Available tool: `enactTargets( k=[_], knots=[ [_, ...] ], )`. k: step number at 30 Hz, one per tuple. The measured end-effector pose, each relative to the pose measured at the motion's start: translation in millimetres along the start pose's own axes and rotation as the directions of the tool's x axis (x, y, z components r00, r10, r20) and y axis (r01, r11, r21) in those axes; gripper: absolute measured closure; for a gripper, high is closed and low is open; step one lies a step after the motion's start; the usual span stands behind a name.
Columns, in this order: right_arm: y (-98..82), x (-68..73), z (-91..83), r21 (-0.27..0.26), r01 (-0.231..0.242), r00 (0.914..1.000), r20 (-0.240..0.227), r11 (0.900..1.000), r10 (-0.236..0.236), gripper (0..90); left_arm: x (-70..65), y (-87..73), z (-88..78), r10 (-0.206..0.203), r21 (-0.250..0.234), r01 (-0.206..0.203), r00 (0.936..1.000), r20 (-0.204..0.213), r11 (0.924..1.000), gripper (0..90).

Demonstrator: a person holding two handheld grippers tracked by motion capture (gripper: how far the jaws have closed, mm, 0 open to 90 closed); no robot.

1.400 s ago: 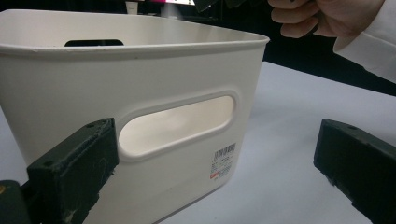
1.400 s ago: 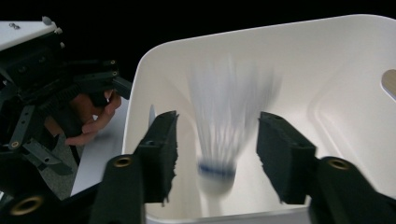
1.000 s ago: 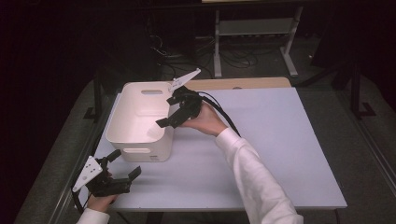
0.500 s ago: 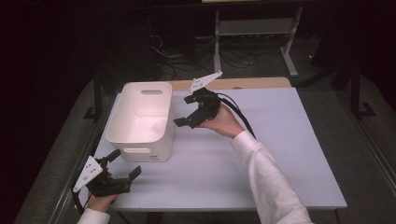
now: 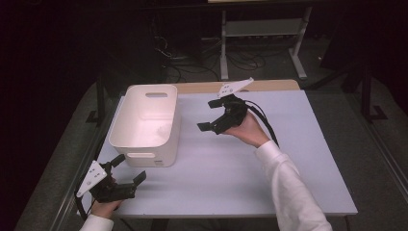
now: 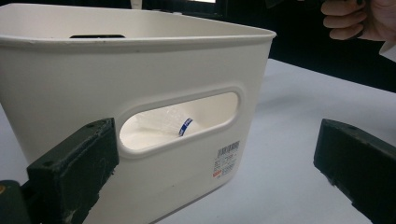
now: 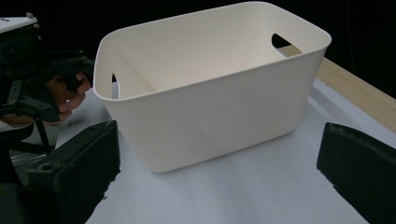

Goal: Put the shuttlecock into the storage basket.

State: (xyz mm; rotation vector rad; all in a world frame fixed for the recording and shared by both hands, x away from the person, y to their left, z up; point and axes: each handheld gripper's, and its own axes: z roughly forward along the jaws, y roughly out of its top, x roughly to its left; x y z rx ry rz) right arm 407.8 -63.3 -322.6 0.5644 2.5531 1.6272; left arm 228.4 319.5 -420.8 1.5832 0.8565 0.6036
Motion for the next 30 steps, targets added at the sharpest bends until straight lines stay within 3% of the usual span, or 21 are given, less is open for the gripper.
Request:
enactTargets(
  k=[14,30],
  knots=[
    [-31.8,-8.4,-27.2,0.003,-0.029,0.9977,0.061,1.0,0.029,0.0,0.1,0.1,2.2,0.005,-0.008,-0.005,1.0,0.007,1.0,0.0],
    [-65.2,-9.5,-59.7,0.0,-0.074,0.9892,0.127,0.997,0.074,0.0,0.0,0.0,3.0,0.006,-0.004,-0.006,0.9999,0.009,1.0,0.0]
  ],
)
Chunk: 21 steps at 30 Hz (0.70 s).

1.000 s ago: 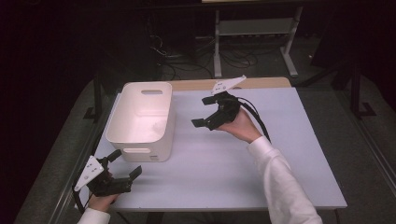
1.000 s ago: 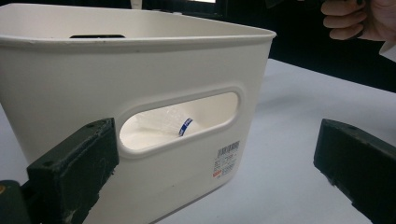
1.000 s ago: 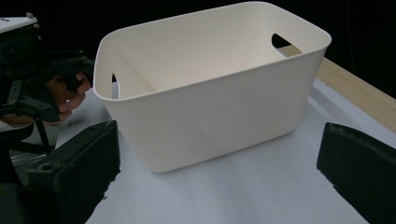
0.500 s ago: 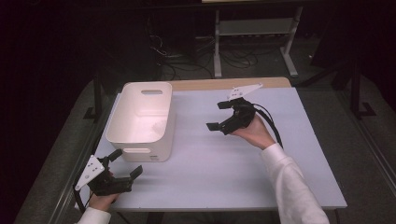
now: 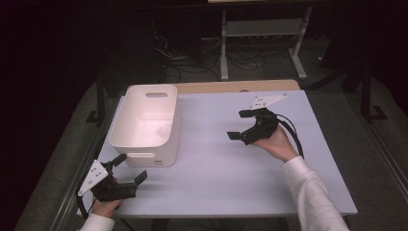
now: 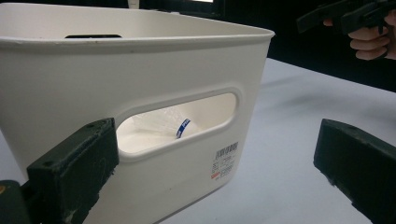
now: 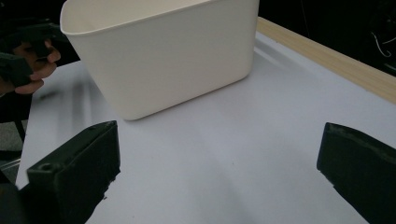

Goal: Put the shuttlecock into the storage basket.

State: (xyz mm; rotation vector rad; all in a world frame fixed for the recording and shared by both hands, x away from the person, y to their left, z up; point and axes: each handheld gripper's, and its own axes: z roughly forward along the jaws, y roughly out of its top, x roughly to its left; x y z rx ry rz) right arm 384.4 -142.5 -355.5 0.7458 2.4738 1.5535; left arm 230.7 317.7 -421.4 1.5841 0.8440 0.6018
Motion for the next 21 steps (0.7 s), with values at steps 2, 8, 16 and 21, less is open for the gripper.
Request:
enactTargets(
  k=[2,8,16,21],
  knots=[
    [-4.8,-1.0,-3.5,0.001,-0.007,0.9999,0.012,1.0,0.007,0.0,-0.1,-0.2,0.6,-0.007,-0.003,0.007,1.0,-0.001,1.0,0.0],
    [-19.4,-3.5,-16.2,0.007,-0.022,0.9991,0.036,1.0,0.022,0.0,-0.1,-0.2,0.8,-0.004,0.0,0.004,1.0,0.0,1.0,0.0],
    [-34.0,-4.9,-31.5,0.011,-0.03,0.9974,0.066,1.0,0.029,0.0,-0.6,0.3,0.4,0.005,-0.006,-0.005,1.0,-0.007,1.0,0.0],
    [-42.2,-3.4,-36.2,0.009,-0.042,0.9968,0.068,0.999,0.041,0.0,-0.6,0.3,0.4,0.004,-0.006,-0.004,1.0,-0.006,1.0,0.0]
  ],
)
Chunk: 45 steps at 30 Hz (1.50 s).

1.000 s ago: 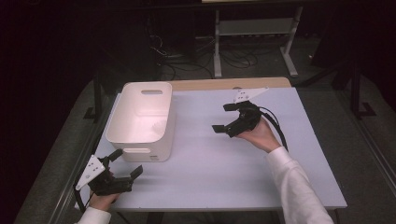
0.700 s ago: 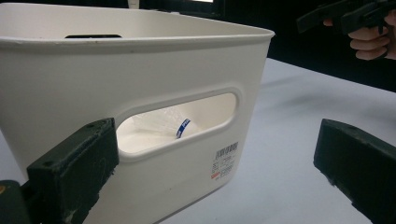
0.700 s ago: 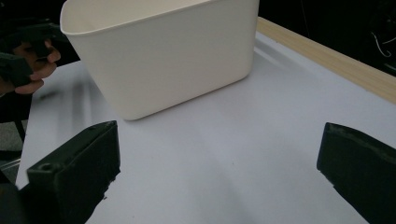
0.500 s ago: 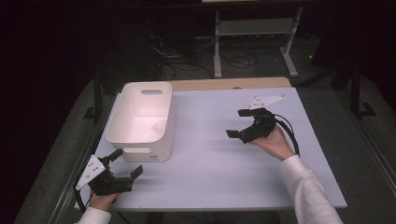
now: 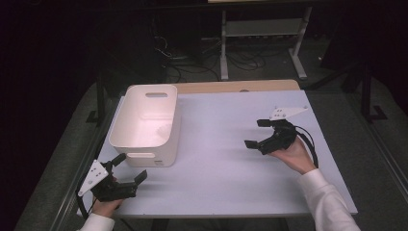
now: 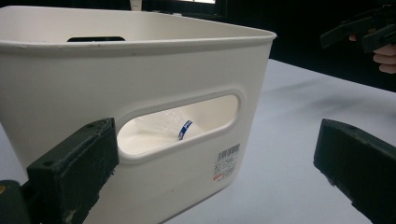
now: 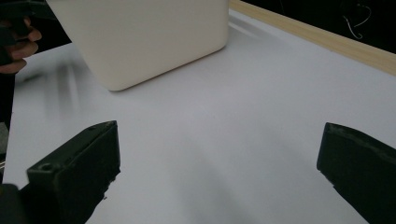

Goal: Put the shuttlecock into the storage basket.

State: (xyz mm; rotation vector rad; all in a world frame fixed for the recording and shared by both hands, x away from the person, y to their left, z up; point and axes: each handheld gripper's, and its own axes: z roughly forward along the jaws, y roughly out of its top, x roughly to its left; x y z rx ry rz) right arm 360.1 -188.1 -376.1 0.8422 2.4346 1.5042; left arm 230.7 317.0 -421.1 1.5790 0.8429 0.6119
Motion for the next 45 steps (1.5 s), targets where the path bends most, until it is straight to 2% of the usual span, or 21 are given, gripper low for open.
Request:
enactTargets(
  k=[9,10,16,20,26,33,45],
  knots=[
    [-13.8,4.5,-8.1,-0.002,-0.016,0.9999,0.004,1.0,0.016,0.0,-0.4,0.1,0.1,-0.008,-0.003,0.008,1.0,0.005,1.0,0.0],
    [-15.4,5.1,-8.8,0.01,-0.015,0.9999,0.005,1.0,0.015,0.0,-0.5,0.1,0.1,-0.006,-0.004,0.006,1.0,0.006,1.0,0.0],
    [-25.7,7.9,-13.5,0.004,-0.023,0.9997,0.007,1.0,0.023,0.0,-0.1,0.2,0.3,0.001,-0.003,-0.001,1.0,0.008,1.0,0.0],
    [-30.1,9.0,-15.3,-0.001,-0.023,0.9995,0.022,1.0,0.023,0.0,-1.3,0.4,-0.1,-0.008,-0.008,0.009,0.9999,0.008,0.9999,0.0],
    [-40.5,12.9,-22.0,-0.012,-0.034,0.9992,0.022,0.999,0.035,0.0,-0.2,0.8,-1.5,0.011,0.005,-0.011,0.9999,0.005,0.9999,0.0],
    [-49.3,13.9,-29.0,-0.023,-0.034,0.9989,0.03,0.999,0.035,0.0,-0.3,1.0,-1.7,0.008,-0.004,-0.008,1.0,0.005,1.0,0.0],
    [-65.5,16.0,-36.8,-0.006,-0.038,0.9981,0.049,0.999,0.038,0.0,-0.3,1.4,-2.3,0.014,-0.001,-0.014,0.9999,0.007,0.9999,0.0]
  ],
)
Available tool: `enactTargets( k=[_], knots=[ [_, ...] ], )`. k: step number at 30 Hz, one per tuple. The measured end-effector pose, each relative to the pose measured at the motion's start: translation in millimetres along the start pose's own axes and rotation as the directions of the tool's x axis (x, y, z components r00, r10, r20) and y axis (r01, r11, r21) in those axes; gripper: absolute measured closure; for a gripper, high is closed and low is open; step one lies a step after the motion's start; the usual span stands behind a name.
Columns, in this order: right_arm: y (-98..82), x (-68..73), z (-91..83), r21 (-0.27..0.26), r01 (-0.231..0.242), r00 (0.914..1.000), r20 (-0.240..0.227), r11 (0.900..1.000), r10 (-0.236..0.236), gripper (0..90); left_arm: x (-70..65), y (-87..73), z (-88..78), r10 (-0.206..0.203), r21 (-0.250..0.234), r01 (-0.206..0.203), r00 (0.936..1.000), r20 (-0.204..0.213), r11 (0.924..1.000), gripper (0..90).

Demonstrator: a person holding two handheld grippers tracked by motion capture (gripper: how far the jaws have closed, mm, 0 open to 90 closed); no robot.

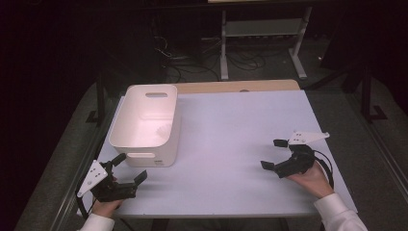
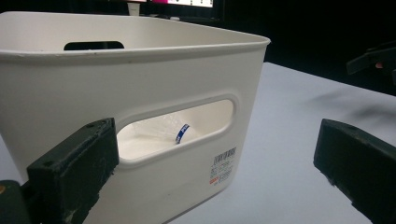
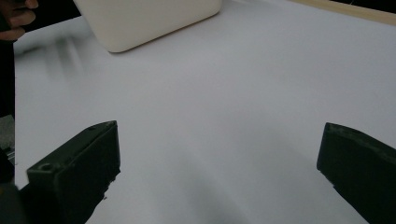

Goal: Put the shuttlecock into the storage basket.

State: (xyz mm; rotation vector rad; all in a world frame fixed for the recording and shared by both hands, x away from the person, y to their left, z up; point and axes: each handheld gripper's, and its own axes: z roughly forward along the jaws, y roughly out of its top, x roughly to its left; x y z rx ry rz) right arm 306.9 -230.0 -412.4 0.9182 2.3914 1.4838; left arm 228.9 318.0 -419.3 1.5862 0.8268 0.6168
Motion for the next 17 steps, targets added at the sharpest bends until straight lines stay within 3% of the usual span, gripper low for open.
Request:
enactTargets(
  k=[13,17],
  knots=[
    [-13.7,2.4,-18.0,-0.042,-0.02,0.9994,0.028,0.999,0.021,0.0,0.2,0.0,0.2,0.011,0.002,-0.011,0.9999,0.006,0.9999,0.0],
    [-16.9,1.1,-20.1,-0.047,-0.028,0.9989,0.037,0.999,0.029,0.0,-0.6,-0.2,1.1,-0.006,-0.003,0.006,1.0,0.006,1.0,0.0]
  ],
)
